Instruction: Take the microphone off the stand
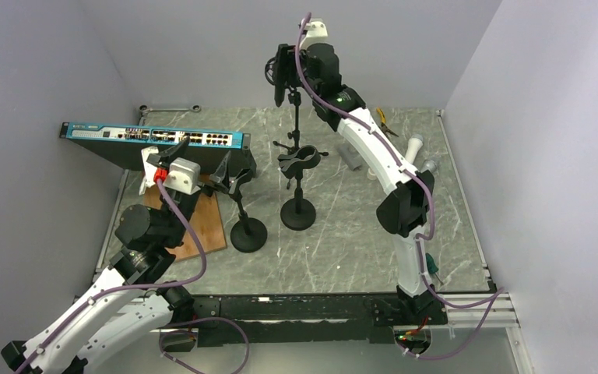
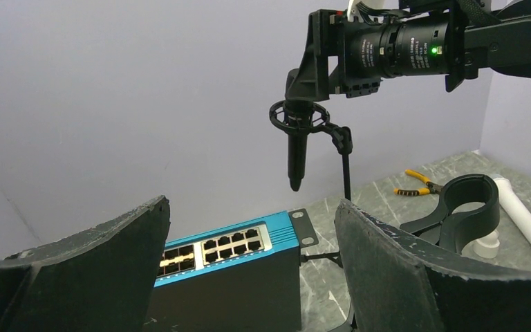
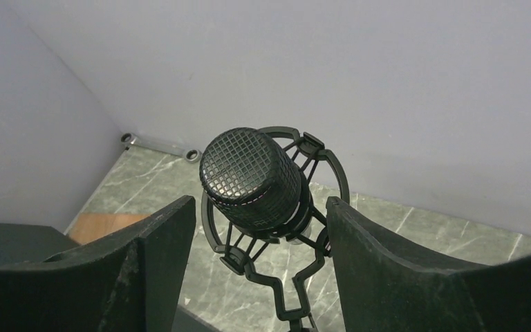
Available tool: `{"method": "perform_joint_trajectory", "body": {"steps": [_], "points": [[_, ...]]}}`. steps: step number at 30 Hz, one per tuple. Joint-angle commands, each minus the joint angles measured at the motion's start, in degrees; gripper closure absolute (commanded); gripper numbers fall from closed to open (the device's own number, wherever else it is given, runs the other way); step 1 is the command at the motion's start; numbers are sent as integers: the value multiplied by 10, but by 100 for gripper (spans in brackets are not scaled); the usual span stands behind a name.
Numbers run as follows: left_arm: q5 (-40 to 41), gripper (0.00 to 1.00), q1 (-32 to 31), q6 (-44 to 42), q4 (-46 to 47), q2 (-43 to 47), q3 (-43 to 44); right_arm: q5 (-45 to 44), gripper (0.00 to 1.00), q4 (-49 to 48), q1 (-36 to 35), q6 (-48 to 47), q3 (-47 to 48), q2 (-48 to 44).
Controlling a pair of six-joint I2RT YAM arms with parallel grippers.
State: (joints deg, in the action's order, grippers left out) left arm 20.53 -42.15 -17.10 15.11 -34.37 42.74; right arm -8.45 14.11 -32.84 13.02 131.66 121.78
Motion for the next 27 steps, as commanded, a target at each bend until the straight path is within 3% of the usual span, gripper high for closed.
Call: {"method": "perform_joint_trajectory", "body": {"steps": [1,4,7,10,17,23,27], "points": [[-14,8,7,15,11,0,8,-4,28,-15,-4,-3,29,2],[-14,8,9,16,11,-3,8,-1,13,14,-7,4,49,-3],[-21,7,8,18,8,-9,10,-19,8,109,-11,21,92,-25],[-31,7,8,29,-2,-17,17,-31,2,131,-13,43,0,-106],[-53,7,9,44,-9,-31,21,-6,0,167,-17,70,-217,-274],[-63,7,8,54,-14,-35,23,38,0,123,-35,86,-406,-389],[-62,7,9,55,-12,-36,20,20,0,97,-60,86,-489,-428]]}}
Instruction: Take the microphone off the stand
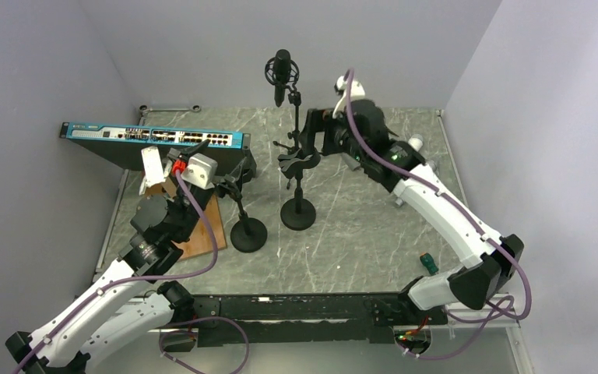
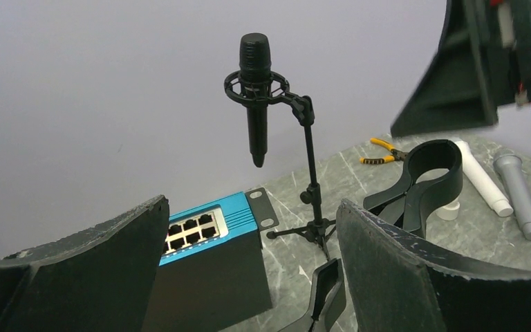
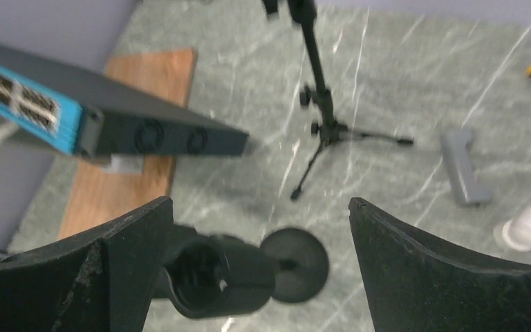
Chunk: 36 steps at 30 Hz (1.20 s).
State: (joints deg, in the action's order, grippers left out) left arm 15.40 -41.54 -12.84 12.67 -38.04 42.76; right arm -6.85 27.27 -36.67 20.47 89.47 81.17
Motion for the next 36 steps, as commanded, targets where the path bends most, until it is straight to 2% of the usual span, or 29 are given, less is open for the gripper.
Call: {"method": "perform_joint_trajectory", "body": {"steps": [1,11,15,21,36], "points": [[-10,7,3,12,12,0,20,0,0,-53,-30,8,-91,-32],[-9,7,3,13,7,-2,23,-97,0,-115,-83,-25,-173,-55],[-6,7,3,10,9,4,22,-135,0,-178,-105,-51,-249,-61],[-3,7,2,11,9,4,22,-151,0,-229,-110,-26,-337,-46],[0,7,3,10,7,9,22,-159,0,-221,-112,-12,-345,-47]]}}
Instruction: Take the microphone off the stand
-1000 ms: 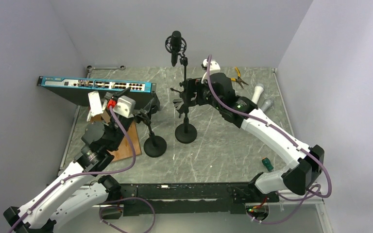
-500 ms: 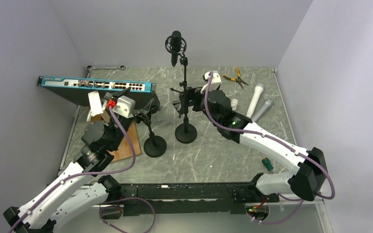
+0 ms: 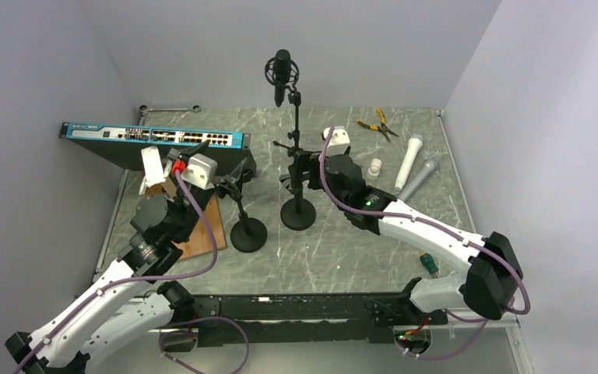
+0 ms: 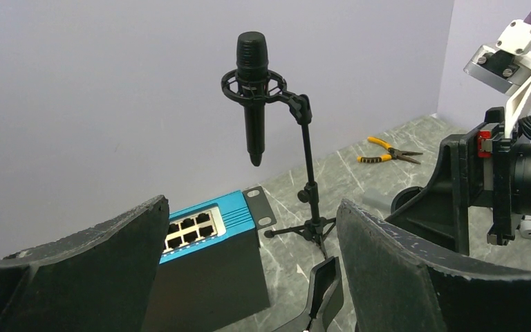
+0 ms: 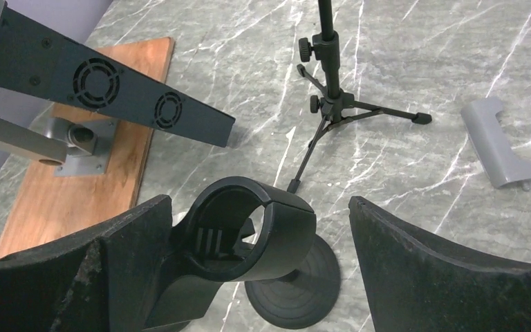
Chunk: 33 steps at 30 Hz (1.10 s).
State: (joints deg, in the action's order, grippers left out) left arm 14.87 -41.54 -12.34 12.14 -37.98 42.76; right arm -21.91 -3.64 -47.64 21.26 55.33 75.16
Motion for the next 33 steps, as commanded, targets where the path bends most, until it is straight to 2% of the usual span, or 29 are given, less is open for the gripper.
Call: {"method": "perform_joint_trajectory", "body": {"steps": [1,8,16,21,28,33], "points": [[5,7,3,5,13,9,22,-6,0,92,-3,-22,6,13],[26,7,3,8,4,24,31,-12,0,169,-3,-28,130,13],[43,7,3,1,28,72,13,24,0,161,-16,-38,199,-11],[66,9,7,2,28,85,13,31,0,112,-71,-67,224,7],[137,8,18,-1,64,118,-13,-13,0,66,-168,-127,285,77],[156,8,26,-4,68,125,-17,-63,0,55,-203,-170,313,121]]}}
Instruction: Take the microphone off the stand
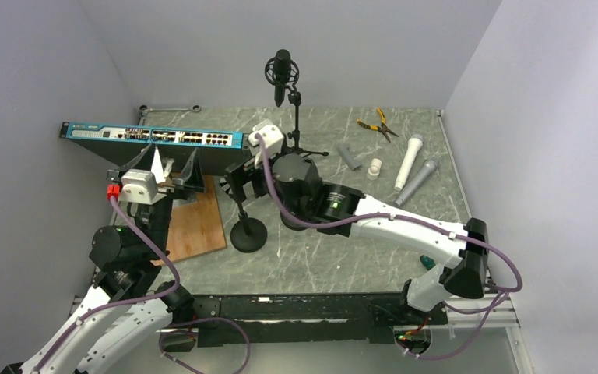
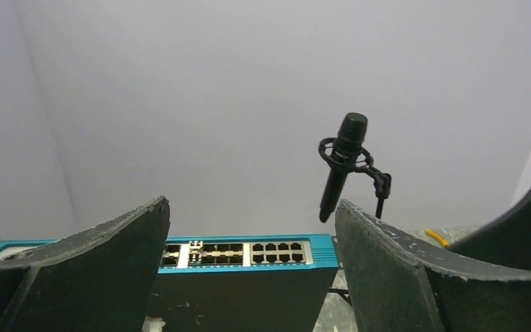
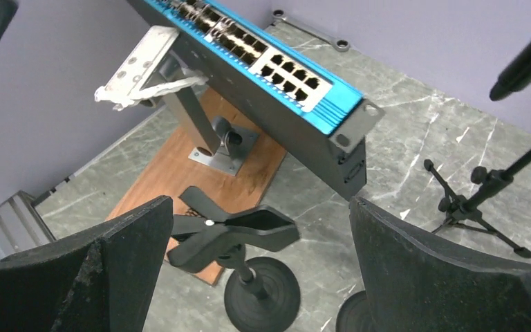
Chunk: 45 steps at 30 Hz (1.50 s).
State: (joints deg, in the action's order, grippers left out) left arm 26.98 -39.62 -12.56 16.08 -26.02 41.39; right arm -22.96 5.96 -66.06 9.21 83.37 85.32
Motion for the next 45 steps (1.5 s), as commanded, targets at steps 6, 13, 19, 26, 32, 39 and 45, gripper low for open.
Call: {"method": "perform_joint_trajectory", "body": {"steps": [6,13,19,26,32,39,45], "points": [[33,9,13,5,31,9,-6,-99,0,-71,-27,-44,-17,39],[28,10,14,10,24,1,-2,-88,0,-43,-34,19,-83,58],[26,10,14,10,23,-1,-2,-79,0,-43,-48,89,-165,54],[20,11,14,17,15,-12,3,-87,0,-46,-50,122,-213,58],[21,11,14,16,14,-15,3,-81,0,-49,-50,138,-221,69],[18,11,14,18,12,-17,4,-74,0,-52,-50,153,-233,76],[19,12,14,18,12,-17,4,-71,1,-50,-51,165,-241,81]]}}
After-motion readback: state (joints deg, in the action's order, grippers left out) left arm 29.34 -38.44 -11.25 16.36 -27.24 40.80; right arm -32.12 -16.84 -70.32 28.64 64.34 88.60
